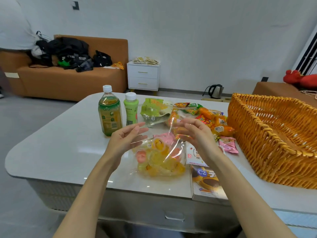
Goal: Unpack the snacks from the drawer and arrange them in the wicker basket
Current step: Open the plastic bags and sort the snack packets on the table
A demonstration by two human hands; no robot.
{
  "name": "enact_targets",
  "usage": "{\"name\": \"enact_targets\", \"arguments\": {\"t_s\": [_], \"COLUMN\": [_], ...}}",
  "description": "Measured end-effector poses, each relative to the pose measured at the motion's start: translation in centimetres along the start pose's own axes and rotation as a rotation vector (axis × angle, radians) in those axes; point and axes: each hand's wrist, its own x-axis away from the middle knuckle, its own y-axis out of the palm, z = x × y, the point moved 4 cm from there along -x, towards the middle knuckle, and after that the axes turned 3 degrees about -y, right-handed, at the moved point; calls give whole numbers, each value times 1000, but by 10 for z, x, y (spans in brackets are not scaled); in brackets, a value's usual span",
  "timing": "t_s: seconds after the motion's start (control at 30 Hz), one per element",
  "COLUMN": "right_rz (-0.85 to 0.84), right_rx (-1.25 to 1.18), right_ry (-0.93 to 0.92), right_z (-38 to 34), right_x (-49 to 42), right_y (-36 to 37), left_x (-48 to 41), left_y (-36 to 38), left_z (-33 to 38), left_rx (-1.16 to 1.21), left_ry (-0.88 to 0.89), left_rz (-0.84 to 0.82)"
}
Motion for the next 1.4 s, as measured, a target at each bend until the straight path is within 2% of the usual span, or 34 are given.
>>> {"name": "enact_targets", "arguments": {"t_s": [0.1, 0.4, 0.53, 0.63, 0.8, 0.93, 1.17, 1.4], "right_rz": [-119, -80, 8, 10, -84, -192, -250, -211], "right_rx": [97, 155, 146, 130, 155, 137, 267, 503], "right_ry": [-49, -234, -281, -248, -182, -166, -304, -413], "right_z": [-3, -23, -29, -26, -23, -29, -30, -24], "right_x": [5, 9, 7, 4, 2, 2, 6, 10], "right_y": [1, -2, -15, -18, -21, -27, -31, -41], "left_x": [5, 3, -1, -2, -5, -7, -12, -11], "left_y": [4, 5, -4, -5, -6, -8, -6, -31], "left_z": [7, 26, 27, 26, 22, 25, 23, 30], "left_rx": [-39, -82, 71, 81, 42, 24, 33, 242], "left_ry": [84, 242, 192, 140, 68, 94, 49, 66], "left_rz": [-39, 63, 86, 34, -31, -85, -112, -2]}}
